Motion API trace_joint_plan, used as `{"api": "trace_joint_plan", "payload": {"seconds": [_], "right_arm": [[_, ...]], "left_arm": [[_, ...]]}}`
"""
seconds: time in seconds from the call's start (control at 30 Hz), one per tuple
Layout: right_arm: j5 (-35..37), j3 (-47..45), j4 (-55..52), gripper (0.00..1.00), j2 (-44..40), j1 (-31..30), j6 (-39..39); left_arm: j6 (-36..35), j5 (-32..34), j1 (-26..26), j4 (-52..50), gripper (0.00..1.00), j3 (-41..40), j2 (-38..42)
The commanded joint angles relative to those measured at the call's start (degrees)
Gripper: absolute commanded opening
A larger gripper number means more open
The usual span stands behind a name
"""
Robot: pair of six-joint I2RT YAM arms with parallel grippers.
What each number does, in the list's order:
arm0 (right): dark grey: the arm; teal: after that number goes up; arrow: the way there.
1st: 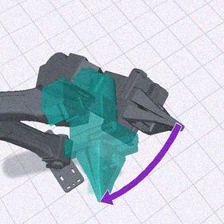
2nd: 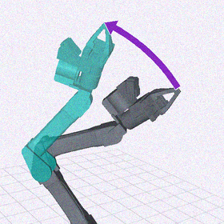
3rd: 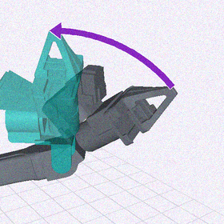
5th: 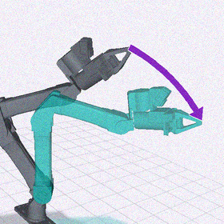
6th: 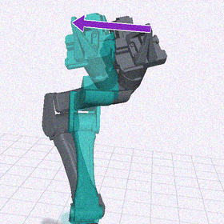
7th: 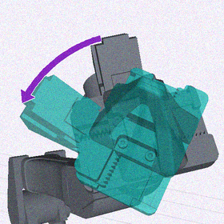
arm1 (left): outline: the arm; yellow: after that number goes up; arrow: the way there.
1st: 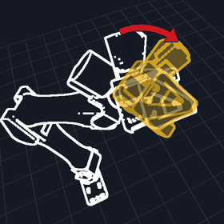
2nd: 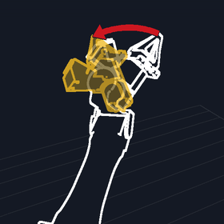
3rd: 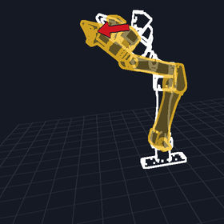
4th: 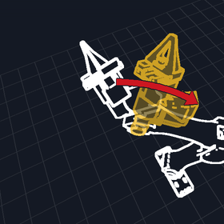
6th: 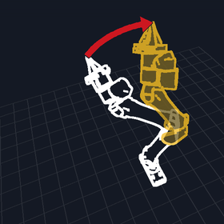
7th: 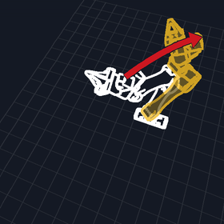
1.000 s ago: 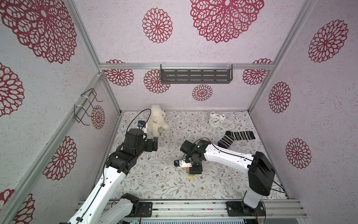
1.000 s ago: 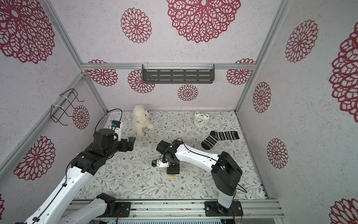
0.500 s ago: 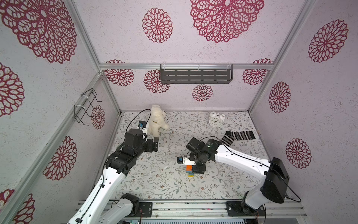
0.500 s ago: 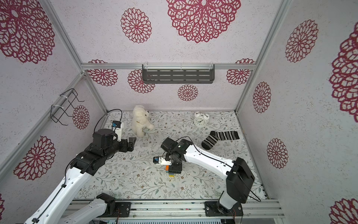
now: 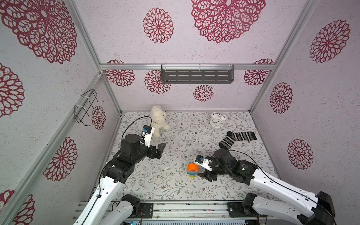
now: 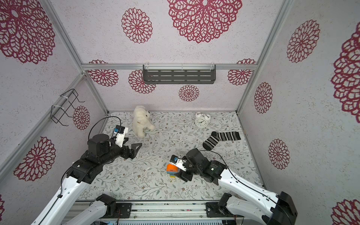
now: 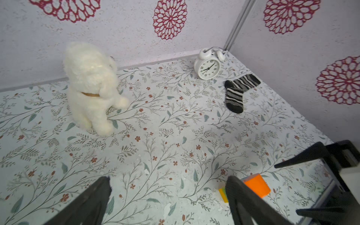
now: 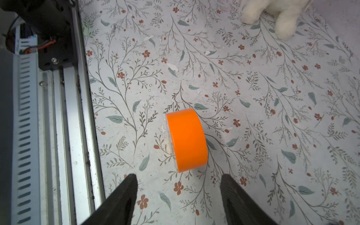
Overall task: Assemble an ice cream with lego
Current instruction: Assemble the lego brick with the lego brick, then pick up the lego brick from the center of the board.
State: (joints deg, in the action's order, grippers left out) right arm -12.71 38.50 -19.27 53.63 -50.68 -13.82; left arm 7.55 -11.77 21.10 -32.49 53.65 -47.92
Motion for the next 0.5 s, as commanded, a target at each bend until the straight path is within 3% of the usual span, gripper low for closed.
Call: {"api": "trace_joint_plan", "payload": {"seconds": [0.0,0.3,0.47], "right_arm": [[-3.91,-4.86,15.47,0.71,-4.12,2.30,10.67],[-15.85,-11.87,24.04,0.70,-4.32,9.42,12.95],[-17.29,-14.77,26.99,0.70,-4.01,10.29,13.60]], "left_arm": [[-3.48,-6.85,0.58,2.71,0.97,-0.79,-0.17],[-9.45,-13.01,3.69,8.82,0.97,-8.51,1.08],[-15.86,-12.97,8.61,10.94,0.97,-13.13,2.20]]}}
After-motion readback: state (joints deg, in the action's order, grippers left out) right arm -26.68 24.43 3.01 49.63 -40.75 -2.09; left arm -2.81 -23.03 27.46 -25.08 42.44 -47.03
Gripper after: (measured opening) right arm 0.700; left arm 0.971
